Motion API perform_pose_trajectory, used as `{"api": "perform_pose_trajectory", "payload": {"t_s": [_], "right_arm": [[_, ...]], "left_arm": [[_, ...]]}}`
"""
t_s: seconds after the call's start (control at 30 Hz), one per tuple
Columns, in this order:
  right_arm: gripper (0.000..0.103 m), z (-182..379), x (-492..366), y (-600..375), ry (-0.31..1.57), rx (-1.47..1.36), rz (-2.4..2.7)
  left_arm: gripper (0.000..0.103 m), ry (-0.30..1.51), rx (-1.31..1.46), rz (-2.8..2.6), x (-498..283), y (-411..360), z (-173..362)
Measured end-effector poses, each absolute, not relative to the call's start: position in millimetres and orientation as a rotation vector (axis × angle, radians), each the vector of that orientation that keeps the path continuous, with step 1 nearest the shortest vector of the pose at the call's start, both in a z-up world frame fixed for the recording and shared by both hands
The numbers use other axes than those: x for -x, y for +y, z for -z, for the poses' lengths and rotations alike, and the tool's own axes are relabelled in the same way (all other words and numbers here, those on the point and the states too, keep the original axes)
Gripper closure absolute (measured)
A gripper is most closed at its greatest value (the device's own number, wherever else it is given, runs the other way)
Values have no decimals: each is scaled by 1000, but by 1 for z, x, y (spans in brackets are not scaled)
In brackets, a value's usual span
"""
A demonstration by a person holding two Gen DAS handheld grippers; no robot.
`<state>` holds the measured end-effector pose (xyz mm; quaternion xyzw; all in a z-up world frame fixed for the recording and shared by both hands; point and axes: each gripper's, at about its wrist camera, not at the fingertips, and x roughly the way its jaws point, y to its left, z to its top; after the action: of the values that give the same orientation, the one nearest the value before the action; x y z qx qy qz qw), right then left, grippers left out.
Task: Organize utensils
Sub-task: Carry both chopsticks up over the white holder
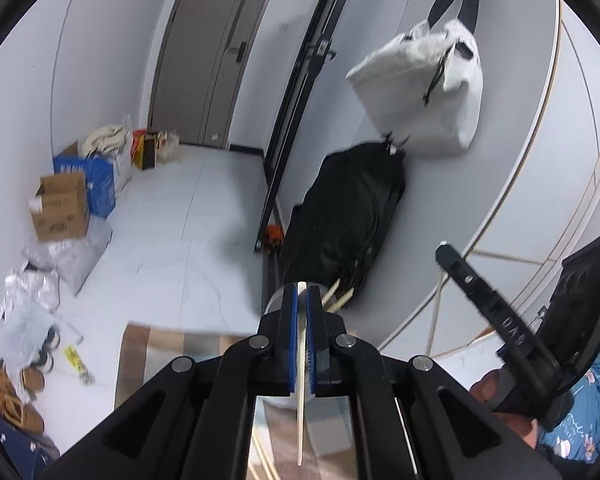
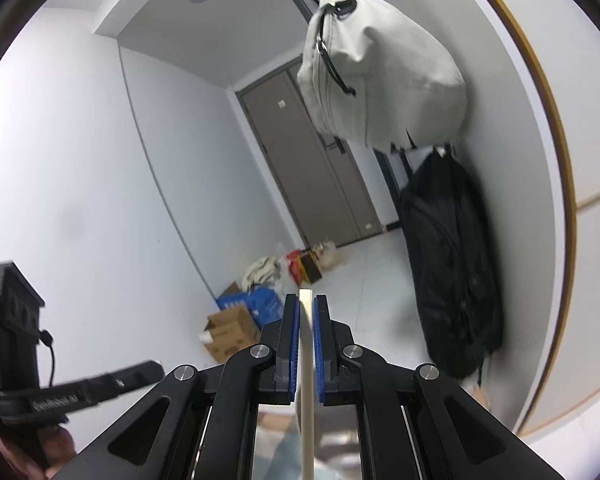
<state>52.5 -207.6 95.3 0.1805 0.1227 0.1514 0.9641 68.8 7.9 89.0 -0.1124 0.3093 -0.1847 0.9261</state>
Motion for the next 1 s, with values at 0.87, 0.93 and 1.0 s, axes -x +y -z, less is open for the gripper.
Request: {"api": "perform_pose_trajectory", "payload": {"t_s": [0.87, 0.93, 1.0], "right_arm": [[97, -79, -175, -178, 121, -373, -147], [97, -76, -176, -171, 109, -351, -124], [97, -72, -175, -163, 100, -332, -106]], "left_arm": [[103, 564, 229, 359, -179, 1, -80], [103, 563, 228, 350, -184, 1, -78], [103, 564, 232, 353, -186, 2, -75]]}}
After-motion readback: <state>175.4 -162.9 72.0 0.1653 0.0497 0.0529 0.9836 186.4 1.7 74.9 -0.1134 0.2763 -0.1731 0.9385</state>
